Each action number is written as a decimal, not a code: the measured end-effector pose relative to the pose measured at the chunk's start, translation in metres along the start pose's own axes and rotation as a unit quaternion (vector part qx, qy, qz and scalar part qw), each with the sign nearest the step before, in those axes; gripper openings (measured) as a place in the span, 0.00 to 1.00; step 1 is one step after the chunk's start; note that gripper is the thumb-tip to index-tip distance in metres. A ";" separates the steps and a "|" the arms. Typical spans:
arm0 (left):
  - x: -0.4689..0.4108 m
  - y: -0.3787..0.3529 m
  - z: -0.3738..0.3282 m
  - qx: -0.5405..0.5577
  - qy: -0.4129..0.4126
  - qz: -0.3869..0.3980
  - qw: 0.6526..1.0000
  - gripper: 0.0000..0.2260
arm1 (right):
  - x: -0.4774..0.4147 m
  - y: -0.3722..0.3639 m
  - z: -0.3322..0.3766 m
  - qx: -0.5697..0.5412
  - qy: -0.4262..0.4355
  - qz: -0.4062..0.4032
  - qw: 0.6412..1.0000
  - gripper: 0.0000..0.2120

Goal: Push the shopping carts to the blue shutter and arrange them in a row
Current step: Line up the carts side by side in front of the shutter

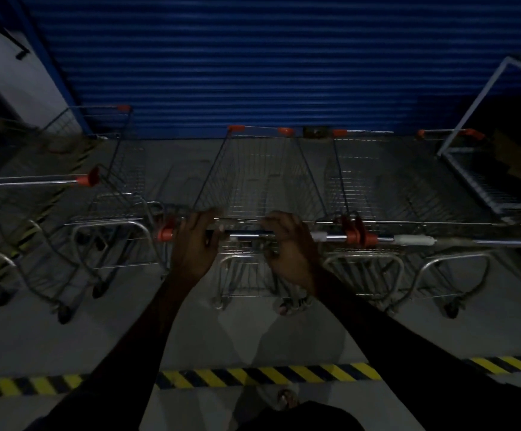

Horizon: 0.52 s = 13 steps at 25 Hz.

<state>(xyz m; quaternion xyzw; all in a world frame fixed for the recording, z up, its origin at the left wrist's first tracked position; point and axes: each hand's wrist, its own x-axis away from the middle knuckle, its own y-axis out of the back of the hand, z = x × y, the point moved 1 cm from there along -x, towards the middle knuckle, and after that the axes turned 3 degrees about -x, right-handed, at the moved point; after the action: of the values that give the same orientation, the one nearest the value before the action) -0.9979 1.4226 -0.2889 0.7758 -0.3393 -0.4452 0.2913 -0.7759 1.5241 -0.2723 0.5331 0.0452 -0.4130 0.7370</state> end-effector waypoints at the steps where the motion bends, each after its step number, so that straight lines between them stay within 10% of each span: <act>1: 0.000 0.013 0.014 0.002 0.014 -0.014 1.000 0.14 | -0.012 -0.008 0.014 -0.008 0.005 -0.001 1.000 0.25; 13: 0.040 0.154 0.158 -0.054 0.044 -0.008 0.998 0.21 | -0.081 -0.124 0.172 -0.001 0.004 -0.007 1.000 0.22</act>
<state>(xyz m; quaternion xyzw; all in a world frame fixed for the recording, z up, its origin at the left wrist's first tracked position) -1.1647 1.2755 -0.2610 0.7800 -0.2957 -0.4309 0.3442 -0.9749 1.4165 -0.2502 0.5338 0.0528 -0.4160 0.7343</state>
